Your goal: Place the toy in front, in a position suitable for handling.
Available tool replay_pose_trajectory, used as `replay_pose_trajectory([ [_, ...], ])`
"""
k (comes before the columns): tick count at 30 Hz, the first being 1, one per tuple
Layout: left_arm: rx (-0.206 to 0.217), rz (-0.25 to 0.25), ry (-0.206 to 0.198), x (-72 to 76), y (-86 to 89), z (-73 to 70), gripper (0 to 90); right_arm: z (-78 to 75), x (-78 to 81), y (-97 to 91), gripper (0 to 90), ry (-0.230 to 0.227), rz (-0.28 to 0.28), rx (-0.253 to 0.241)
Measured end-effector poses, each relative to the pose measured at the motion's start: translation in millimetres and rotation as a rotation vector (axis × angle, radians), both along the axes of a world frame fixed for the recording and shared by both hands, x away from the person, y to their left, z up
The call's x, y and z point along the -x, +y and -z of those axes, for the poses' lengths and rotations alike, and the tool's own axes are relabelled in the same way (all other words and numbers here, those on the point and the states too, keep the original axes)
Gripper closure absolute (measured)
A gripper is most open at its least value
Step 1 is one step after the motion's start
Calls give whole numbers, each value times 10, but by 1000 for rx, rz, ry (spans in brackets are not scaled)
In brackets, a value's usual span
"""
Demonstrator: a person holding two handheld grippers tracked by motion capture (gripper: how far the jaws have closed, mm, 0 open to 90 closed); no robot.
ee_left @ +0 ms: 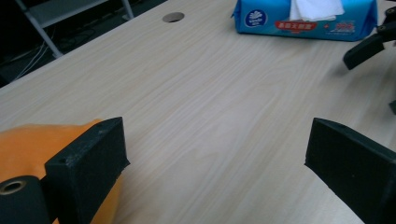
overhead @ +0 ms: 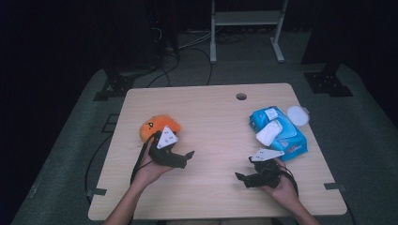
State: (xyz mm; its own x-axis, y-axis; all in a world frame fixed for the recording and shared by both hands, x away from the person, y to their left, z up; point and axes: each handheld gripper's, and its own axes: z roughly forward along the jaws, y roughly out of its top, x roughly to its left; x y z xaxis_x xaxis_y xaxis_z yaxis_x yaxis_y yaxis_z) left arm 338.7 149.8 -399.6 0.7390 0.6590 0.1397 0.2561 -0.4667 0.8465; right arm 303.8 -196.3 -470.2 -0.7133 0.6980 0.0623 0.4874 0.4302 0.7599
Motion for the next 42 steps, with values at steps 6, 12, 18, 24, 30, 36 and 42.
replay_pose_trajectory([
  [6,-3,-35,-41,-110,171,-71,50,-14,6,9,151,-8,-3,6],
  [12,3,-91,-56,-317,393,-166,50,5,5,21,151,-2,-10,15],
  [18,38,-129,-60,-534,566,-166,50,4,7,33,151,-6,-9,20],
  [24,28,-154,-4,-697,692,-110,50,10,8,30,151,-4,-10,20],
  [30,79,-222,77,-831,872,21,51,19,12,44,152,-2,-20,26],
  [36,101,-253,147,-889,951,200,51,28,14,51,152,3,-23,27],
  [42,95,-255,156,-868,921,277,37,22,17,51,152,1,-23,26],
])
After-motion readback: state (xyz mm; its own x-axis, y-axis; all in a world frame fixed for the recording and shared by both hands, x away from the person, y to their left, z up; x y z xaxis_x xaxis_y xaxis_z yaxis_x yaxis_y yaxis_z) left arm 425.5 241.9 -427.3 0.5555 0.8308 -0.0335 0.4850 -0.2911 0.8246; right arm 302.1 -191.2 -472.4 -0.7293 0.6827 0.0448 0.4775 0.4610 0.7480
